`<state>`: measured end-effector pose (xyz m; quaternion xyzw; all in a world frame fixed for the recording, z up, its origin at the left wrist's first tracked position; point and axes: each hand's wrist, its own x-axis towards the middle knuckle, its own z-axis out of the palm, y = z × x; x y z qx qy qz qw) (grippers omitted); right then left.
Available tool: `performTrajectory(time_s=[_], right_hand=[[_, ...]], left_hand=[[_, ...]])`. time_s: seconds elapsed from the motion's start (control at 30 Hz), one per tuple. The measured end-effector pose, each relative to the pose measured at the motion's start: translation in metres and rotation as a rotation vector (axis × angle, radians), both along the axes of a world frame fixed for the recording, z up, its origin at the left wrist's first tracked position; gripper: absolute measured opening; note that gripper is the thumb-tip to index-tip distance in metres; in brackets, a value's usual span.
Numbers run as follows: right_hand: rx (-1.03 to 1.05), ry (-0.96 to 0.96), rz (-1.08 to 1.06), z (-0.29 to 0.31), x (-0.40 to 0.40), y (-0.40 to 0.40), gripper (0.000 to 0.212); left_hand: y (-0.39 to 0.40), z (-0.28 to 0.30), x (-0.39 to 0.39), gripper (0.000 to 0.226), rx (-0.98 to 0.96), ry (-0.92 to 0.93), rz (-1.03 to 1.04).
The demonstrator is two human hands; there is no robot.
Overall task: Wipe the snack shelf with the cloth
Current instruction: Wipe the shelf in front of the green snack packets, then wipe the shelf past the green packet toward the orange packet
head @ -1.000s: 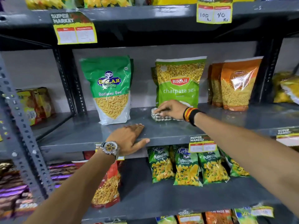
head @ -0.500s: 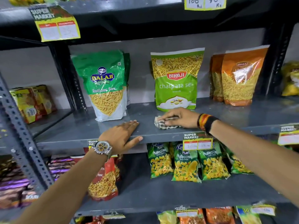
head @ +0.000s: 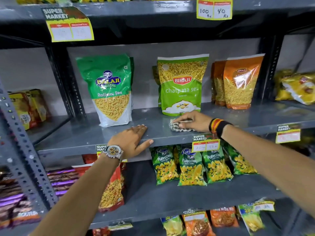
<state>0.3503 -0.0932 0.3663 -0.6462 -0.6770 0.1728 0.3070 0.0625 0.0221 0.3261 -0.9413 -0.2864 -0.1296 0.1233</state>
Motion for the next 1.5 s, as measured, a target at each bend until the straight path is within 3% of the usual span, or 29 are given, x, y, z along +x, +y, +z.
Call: performTrajectory(time_s=[0.13,0.27,0.37,0.6,0.7,0.9,1.03,1.27,1.4,1.5], right_hand=[[-0.033,-0.004,0.049,0.015,0.011,-0.049,0.029],[0.151,0.075,-0.162,0.041,0.058,-0.053,0.029],[0.148,-0.004,-0.185,0.044,0.078,-0.03,0.028],[0.099,-0.101,-0.022,0.034,0.094,0.032,0.025],[0.077,-0.115,0.0,0.019,0.113,0.048,0.024],[0.043,-0.03,0.065,-0.005,0.14,0.057,0.031],[0.001,-0.057,0.151,-0.002,0.137,0.037,0.036],[-0.041,-0.001,0.342,0.009,0.123,-0.07,0.03],[0.132,0.101,0.132,0.03,0.138,-0.04,0.033],[0.146,0.057,0.07,0.026,0.122,0.001,0.031]], left_hand=[[-0.004,0.002,0.0,0.083,-0.011,-0.004,0.012],[-0.016,0.006,0.012,0.087,0.001,-0.015,0.044],[-0.034,0.007,0.044,0.09,0.007,-0.05,0.026],[-0.055,0.0,0.118,0.099,-0.036,-0.051,0.06],[-0.054,-0.004,0.123,0.092,-0.03,-0.065,0.109],[-0.06,-0.006,0.125,0.103,-0.01,-0.082,0.136],[-0.06,-0.005,0.126,0.099,-0.005,-0.07,0.153],[-0.064,0.0,0.125,0.092,-0.02,-0.043,0.146],[-0.062,0.006,0.115,0.088,-0.011,-0.023,0.124],[-0.057,0.005,0.104,0.094,-0.011,-0.029,0.158]])
